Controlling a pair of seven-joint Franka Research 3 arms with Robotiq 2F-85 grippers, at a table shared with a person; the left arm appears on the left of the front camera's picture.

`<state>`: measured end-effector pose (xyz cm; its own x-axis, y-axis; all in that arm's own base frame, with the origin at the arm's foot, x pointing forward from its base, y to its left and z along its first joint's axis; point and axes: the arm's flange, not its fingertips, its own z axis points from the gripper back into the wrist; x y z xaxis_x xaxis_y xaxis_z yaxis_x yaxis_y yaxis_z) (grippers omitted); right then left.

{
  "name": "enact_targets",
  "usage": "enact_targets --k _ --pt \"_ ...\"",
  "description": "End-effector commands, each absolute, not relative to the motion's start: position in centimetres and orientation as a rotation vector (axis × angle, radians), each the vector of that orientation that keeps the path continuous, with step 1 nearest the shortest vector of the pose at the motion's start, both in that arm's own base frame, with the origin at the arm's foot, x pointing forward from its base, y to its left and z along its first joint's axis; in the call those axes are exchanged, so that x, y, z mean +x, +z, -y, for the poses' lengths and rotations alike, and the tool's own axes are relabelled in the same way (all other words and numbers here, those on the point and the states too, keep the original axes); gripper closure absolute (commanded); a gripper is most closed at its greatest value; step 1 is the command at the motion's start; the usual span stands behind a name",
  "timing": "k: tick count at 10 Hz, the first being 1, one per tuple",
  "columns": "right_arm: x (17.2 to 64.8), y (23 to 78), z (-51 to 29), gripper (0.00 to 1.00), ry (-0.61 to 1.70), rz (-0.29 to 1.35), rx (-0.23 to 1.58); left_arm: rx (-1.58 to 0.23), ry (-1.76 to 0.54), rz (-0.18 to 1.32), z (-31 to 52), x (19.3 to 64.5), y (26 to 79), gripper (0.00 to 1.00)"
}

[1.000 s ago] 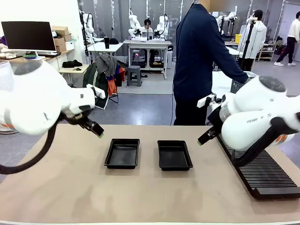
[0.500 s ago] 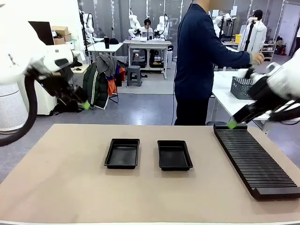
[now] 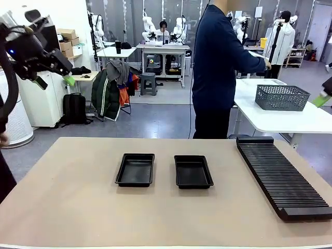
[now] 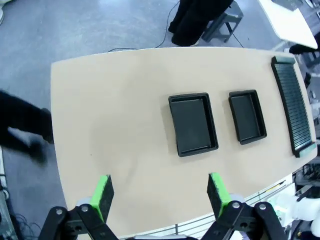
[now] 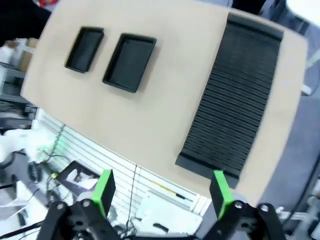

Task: Inspect and transfer BCBs to ESD trays.
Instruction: Pick up the Blank PCB from the PCB Rack and place it in the left ESD tray.

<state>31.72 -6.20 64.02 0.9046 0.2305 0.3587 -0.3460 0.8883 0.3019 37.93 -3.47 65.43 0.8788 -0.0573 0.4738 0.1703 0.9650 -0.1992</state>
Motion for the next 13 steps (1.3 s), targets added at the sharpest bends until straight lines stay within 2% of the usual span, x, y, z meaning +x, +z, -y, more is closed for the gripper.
enact_targets --k 1,7,13 --pt "32.7 65.4 8.1 0.00 0.295 0.252 0.441 -0.316 -0.008 0.475 2.0 37.6 65.6 0.00" --pt "33.2 67.6 14.9 0.00 0.140 0.242 0.603 -0.497 0.095 0.424 -4.7 36.3 66.2 0.00" --pt "34.9 67.2 18.9 0.00 -0.029 0.241 0.666 -0.554 0.120 0.414 -5.0 35.2 67.6 0.00"
